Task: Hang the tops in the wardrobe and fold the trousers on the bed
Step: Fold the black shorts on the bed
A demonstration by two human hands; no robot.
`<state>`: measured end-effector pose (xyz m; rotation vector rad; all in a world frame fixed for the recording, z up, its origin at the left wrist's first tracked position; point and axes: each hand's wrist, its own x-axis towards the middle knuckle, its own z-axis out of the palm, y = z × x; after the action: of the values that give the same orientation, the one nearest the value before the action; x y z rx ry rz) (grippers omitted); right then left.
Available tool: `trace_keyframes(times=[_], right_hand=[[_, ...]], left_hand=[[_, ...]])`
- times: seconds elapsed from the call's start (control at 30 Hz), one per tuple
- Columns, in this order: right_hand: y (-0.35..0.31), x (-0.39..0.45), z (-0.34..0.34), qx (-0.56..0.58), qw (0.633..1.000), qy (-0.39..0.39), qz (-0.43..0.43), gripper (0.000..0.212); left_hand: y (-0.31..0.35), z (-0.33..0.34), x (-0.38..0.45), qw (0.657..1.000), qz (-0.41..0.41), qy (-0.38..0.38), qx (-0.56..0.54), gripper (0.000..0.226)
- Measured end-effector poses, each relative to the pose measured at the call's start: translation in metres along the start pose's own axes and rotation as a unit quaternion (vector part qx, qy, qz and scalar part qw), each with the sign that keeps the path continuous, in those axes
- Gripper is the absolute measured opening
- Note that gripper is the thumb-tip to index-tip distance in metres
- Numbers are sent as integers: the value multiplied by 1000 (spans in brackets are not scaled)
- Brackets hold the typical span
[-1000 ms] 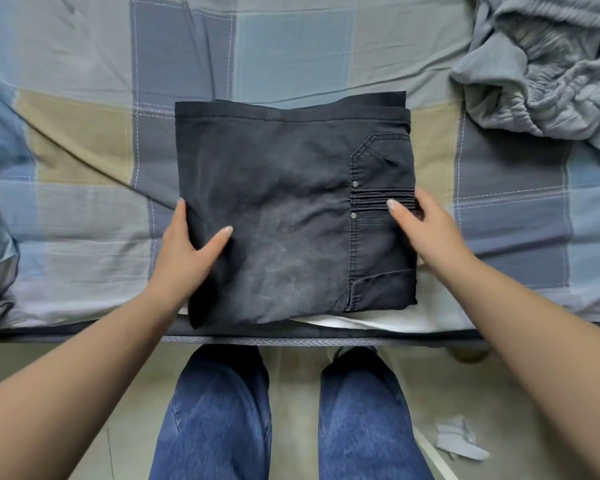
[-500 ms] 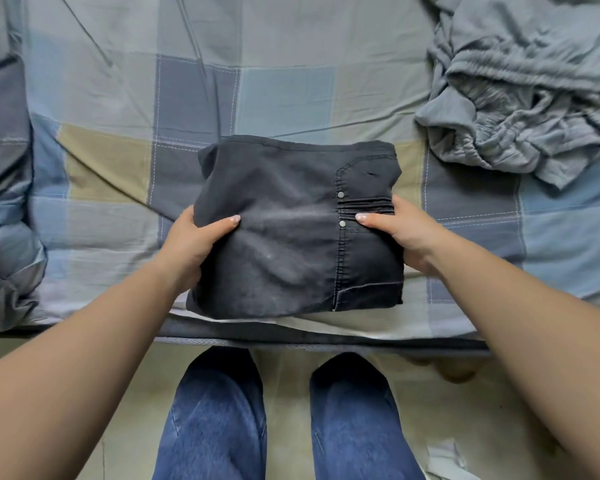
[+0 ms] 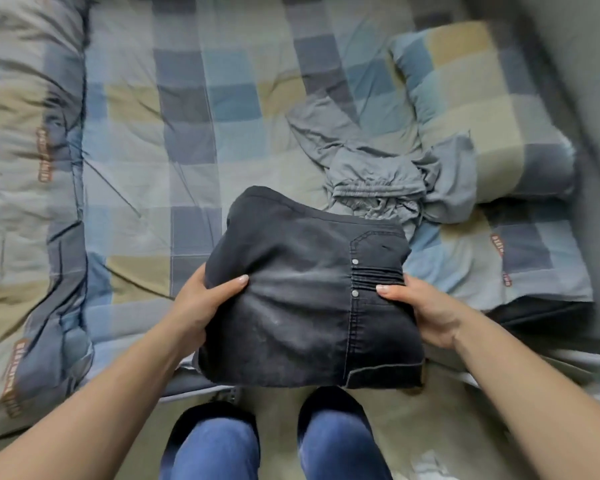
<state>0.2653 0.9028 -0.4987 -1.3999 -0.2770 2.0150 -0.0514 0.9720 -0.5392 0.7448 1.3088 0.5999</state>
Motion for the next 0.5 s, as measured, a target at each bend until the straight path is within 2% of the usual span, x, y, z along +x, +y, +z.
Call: trace_keyframes(times=[0.13,0.23,0.43,0.5], right_hand=[[21,-74,45,47,993,77,-74,49],[55,-125,80,115,976,129,-133,44],[131,-216,138,225,923,224,-219,30],[157,-254,154,257,894,268,-251,24]], left_hand=[[29,-5,-44,996,11,-90,9,39],[52,-11,-74,986,19,-160,32,41],[87,-5,-131,954,19,-283,102,63],[92,13,-156,935,20,-331,128,60]])
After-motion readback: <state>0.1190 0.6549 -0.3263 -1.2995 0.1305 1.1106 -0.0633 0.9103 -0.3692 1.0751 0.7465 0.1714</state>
